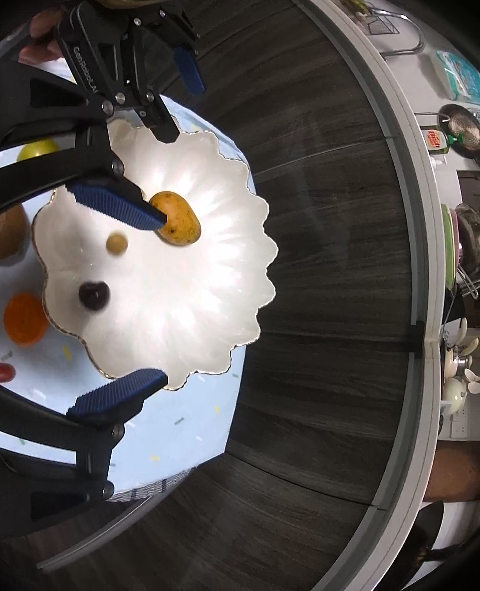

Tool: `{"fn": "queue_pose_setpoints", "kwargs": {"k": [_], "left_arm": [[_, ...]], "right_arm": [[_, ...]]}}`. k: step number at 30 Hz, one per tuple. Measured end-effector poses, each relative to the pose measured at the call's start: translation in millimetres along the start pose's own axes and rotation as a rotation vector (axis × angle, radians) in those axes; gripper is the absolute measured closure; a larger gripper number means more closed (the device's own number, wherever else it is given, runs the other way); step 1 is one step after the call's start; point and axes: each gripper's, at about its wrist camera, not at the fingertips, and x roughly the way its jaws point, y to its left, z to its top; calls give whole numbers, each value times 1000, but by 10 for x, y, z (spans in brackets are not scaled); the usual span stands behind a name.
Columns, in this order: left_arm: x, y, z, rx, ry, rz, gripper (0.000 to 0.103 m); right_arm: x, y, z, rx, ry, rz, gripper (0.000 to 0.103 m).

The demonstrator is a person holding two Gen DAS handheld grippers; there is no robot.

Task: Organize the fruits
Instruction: 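Open the right tool over the bowl while the left tool releases the brown fruit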

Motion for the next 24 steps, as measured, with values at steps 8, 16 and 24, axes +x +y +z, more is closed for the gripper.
{"fn": "queue_pose_setpoints", "kwargs": {"k": [8,16,24], "left_arm": [[-167,-19,-8,-1,-11,15,16],[-385,-79,-33,4,-31,16,14],[-685,-184,-75,21,-75,17,11]], "right_arm": [[-145,-24,-10,8,-22,-6,16],[-366,-74,-38,21,-55,-4,16],[-643,-128,-116,25,-85,-9,16]]}}
